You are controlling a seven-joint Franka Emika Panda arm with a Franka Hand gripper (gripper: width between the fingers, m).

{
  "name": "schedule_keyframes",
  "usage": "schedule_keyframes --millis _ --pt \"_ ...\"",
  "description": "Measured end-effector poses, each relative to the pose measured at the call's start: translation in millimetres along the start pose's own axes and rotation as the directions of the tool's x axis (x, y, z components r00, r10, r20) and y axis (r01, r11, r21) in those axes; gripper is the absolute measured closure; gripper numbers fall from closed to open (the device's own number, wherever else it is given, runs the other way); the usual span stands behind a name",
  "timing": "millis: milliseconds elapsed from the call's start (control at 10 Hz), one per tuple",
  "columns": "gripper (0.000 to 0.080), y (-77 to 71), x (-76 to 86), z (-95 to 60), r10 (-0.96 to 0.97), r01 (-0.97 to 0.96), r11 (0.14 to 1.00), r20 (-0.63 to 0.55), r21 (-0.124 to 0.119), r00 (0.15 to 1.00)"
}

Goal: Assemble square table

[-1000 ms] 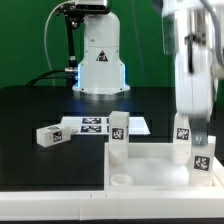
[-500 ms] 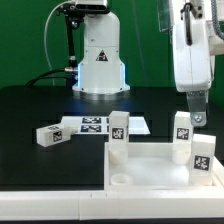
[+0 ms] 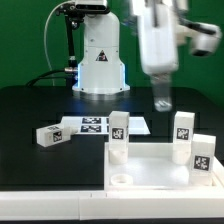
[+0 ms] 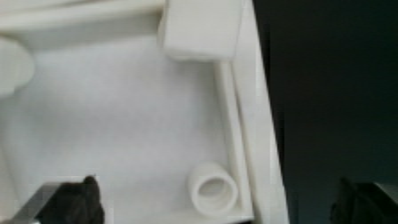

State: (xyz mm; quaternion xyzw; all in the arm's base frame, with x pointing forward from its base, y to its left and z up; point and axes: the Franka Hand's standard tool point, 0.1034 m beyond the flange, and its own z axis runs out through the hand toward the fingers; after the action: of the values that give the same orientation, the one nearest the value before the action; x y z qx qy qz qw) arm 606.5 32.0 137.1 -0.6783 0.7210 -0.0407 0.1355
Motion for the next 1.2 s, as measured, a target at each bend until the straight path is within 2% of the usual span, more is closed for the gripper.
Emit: schedule_keyframes --millis 100,200,300,500,600,800,1000,1100,1200 --pt "0.0151 6.9 14.7 -7.0 -0.077 0.077 0.997 0.000 -0.007 0.997" --pt "0.0151 3.3 9.5 -5.9 -0.048 0.048 0.999 -0.014 0.017 0.999" --pt "0.0151 4.7 3.9 -3.3 -0.136 0.136 0.991 -0.014 0.013 0.991" --pt "0.0151 4.8 8.6 -3.2 -0.269 0.269 0.963 -0.019 0.010 0.963" --pt "0.0151 11.1 22.9 0.9 -0.381 0.381 0.925 -0.011 0.006 0.925" --pt "0.0151 30.9 68.2 2.6 -0.549 0.552 0.833 0.066 -0.035 0.833" --pt "0.0151 49.0 116.2 2.4 -0.672 0.674 0.738 0.052 -0.045 0.739" --pt "0.0151 58.6 122.0 7.0 -0.729 0.727 0.684 -0.019 -0.058 0.685" --pt "0.0151 63.7 117.0 10.0 -0.747 0.746 0.663 -0.005 -0.063 0.664"
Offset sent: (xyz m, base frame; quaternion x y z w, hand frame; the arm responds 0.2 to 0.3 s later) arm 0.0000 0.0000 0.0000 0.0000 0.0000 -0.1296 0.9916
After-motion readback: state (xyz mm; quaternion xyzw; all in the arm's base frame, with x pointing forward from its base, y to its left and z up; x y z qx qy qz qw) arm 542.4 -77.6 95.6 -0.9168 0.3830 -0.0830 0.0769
